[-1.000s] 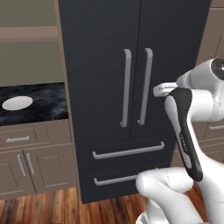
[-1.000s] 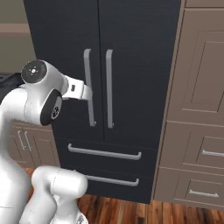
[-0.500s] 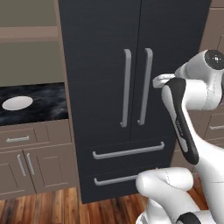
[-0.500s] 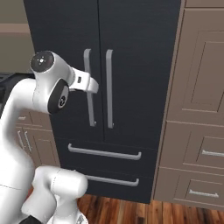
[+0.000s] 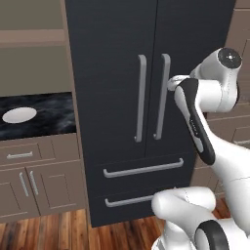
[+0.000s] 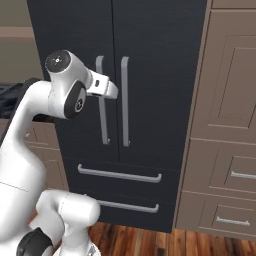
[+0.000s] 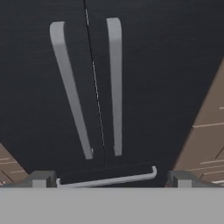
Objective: Move the hot dog bun to the plate on the dining table and place the condiment next to that plate. Then navigate to the fridge and take the sausage and place it on the plate as well.
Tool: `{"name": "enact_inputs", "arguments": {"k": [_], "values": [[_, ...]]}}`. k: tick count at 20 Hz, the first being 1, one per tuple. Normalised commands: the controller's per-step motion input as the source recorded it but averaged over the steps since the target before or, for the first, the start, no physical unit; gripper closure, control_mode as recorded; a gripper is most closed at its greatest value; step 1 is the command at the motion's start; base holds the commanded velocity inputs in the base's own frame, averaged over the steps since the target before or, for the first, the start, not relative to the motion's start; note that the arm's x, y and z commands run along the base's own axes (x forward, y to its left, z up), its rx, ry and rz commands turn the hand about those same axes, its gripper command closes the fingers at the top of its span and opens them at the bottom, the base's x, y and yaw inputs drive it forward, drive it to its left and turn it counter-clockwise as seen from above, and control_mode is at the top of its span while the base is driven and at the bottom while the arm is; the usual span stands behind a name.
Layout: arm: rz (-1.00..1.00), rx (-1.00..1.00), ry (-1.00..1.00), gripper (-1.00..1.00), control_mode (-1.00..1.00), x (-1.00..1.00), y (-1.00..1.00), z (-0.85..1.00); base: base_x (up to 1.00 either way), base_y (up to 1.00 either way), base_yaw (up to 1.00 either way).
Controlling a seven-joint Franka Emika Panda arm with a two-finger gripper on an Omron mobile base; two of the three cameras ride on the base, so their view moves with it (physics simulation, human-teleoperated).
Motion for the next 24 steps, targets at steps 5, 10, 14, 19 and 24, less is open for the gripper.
{"name": "enact_inputs", "arguments": {"k": [5, 10, 14, 19, 24], "values": [[-0.06, 0.0, 0.0, -1.0, -1.0, 0.44, 0.0, 0.0, 0.0, 0.0, 0.0], [-0.01, 0.0, 0.0, -1.0, -1.0, 0.44, -0.01, 0.0, 0.0, 0.0, 0.0], [0.03, 0.0, 0.04, -1.0, -1.0, 0.49, -0.08, -0.02, 0.0, 0.0, 0.0], [0.07, 0.0, 0.04, -1.0, -1.0, 0.43, -0.18, -0.07, 0.0, 0.0, 0.0], [0.01, 0.0, 0.03, -1.0, -1.0, 0.44, -0.09, -0.11, 0.0, 0.0, 0.0]]}}
